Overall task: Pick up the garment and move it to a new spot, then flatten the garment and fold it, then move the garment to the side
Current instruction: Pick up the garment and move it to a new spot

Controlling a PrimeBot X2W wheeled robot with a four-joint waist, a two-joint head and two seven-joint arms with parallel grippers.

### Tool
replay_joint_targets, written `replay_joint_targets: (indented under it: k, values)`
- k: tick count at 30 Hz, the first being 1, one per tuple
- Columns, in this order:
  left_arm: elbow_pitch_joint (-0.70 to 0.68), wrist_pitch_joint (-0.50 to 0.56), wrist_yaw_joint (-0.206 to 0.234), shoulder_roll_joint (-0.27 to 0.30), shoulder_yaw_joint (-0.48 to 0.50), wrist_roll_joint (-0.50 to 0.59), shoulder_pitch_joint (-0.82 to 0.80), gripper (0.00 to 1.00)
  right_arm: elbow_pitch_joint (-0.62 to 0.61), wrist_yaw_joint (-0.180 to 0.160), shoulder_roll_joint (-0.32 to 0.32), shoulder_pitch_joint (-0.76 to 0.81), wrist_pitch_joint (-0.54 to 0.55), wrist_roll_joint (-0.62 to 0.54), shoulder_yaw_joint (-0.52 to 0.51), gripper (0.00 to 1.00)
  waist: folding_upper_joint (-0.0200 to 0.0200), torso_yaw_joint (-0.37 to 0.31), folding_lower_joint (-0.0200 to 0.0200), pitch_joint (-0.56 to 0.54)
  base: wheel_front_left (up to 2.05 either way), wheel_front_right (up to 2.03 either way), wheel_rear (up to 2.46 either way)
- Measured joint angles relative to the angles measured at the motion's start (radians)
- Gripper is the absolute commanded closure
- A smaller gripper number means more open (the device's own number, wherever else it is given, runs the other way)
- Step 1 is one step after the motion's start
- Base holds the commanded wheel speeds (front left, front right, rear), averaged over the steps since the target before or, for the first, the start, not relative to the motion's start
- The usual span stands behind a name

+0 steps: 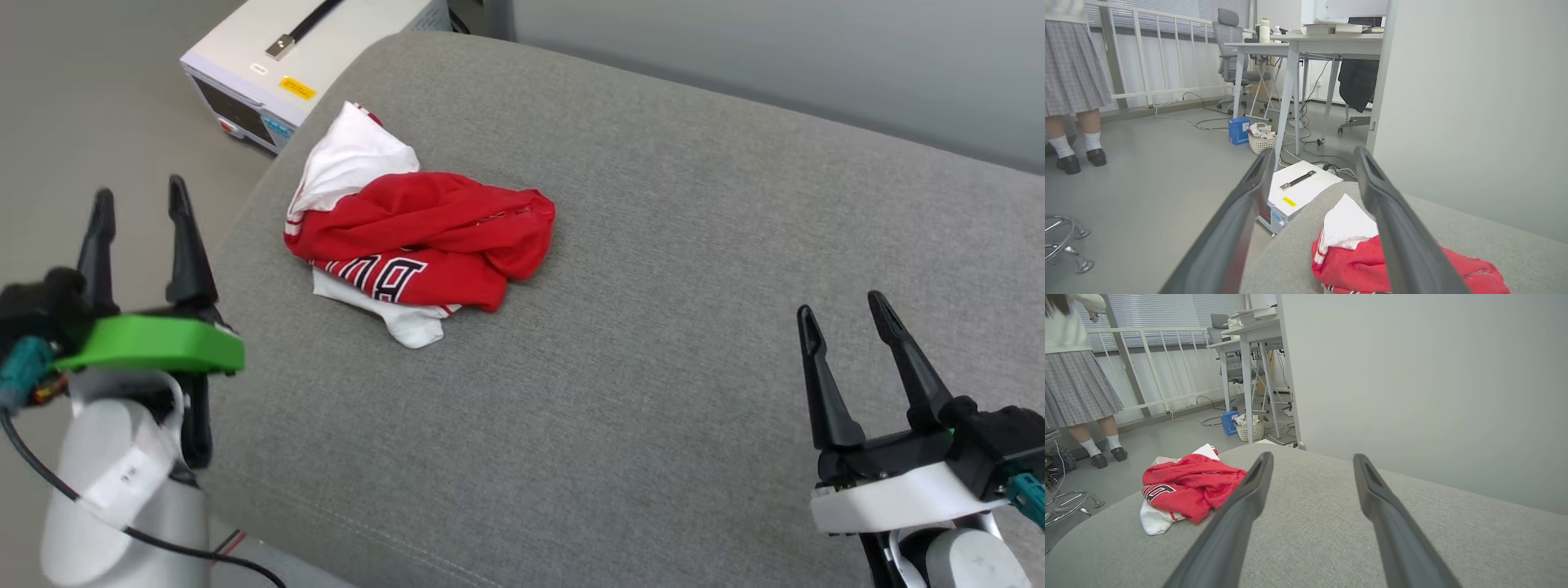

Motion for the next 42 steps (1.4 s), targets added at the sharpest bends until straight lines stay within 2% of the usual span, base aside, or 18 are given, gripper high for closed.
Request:
replay_joint_targets:
  k: [2, 5, 9, 14, 18, 23, 29, 40, 41, 42]
  values:
    - [0.028, 0.006, -0.008, 0.045, -0.005, -0.024, -0.068, 0.0, -0.002, 0.0, -0.007, -0.012, -0.001, 0.0, 0.002, 0.0, 0.0, -0.017, 0.0, 0.014, 0.0, 0.0, 0.0]
    - [0.057, 0.079, -0.015, 0.128, -0.034, -0.071, -0.167, 0.0, -0.013, 0.0, -0.017, -0.026, -0.001, 0.002, -0.002, 0.0, 0.0, -0.04, 0.0, 0.04, 0.0, 0.0, 0.0]
    - [0.109, 0.274, -0.018, 0.239, -0.149, -0.178, -0.287, 0.0, -0.021, 0.0, -0.026, -0.049, -0.001, 0.002, -0.007, 0.0, 0.0, -0.071, -0.0001, 0.079, 0.0, 0.0, 0.0]
    - [0.168, 0.591, -0.019, 0.354, -0.315, -0.321, -0.378, 0.0, -0.025, 0.0, -0.027, -0.058, -0.002, 0.002, -0.013, 0.0, 0.0, -0.108, -0.0001, 0.124, 0.0, 0.0, 0.0]
    - [0.196, 0.799, -0.019, 0.413, -0.427, -0.406, -0.424, 0.0, -0.027, 0.0, -0.033, -0.074, -0.002, 0.002, -0.01, 0.0, 0.0, -0.134, 0.0, 0.158, 0.0, 0.0, 0.0]
    - [0.216, 0.986, -0.019, 0.46, -0.554, -0.494, -0.439, 0.0, -0.027, 0.0, -0.045, -0.095, -0.002, 0.003, -0.009, 0.0, 0.0, -0.165, 0.0, 0.195, 0.0, 0.0, 0.0]
    - [0.267, 1.084, -0.019, 0.477, -0.652, -0.556, -0.44, 0.0, -0.03, 0.0, -0.058, -0.115, -0.002, 0.003, -0.014, 0.0, 0.0, -0.197, 0.0, 0.242, 0.0, 0.0, 0.0]
    - [0.373, 1.065, -0.019, 0.486, -0.775, -0.576, -0.461, 0.0, -0.025, 0.0, -0.061, -0.14, -0.002, 0.01, 0.001, 0.0, 0.0002, -0.24, -0.0001, 0.307, 0.0, 0.0, 0.0]
    - [0.373, 1.051, -0.019, 0.491, -0.789, -0.576, -0.465, 0.62, -0.022, 0.0, -0.061, -0.14, -0.002, 0.01, 0.0, 0.0, 0.0002, -0.241, -0.0001, 0.305, 0.0, 0.0, 0.0]
    - [0.371, 1.031, -0.02, 0.496, -0.802, -0.576, -0.467, 1.0, -0.019, 0.0, -0.06, -0.14, -0.002, 0.01, 0.0, 0.0, 0.0001, -0.242, -0.0001, 0.302, 0.0, 0.0, 0.0]
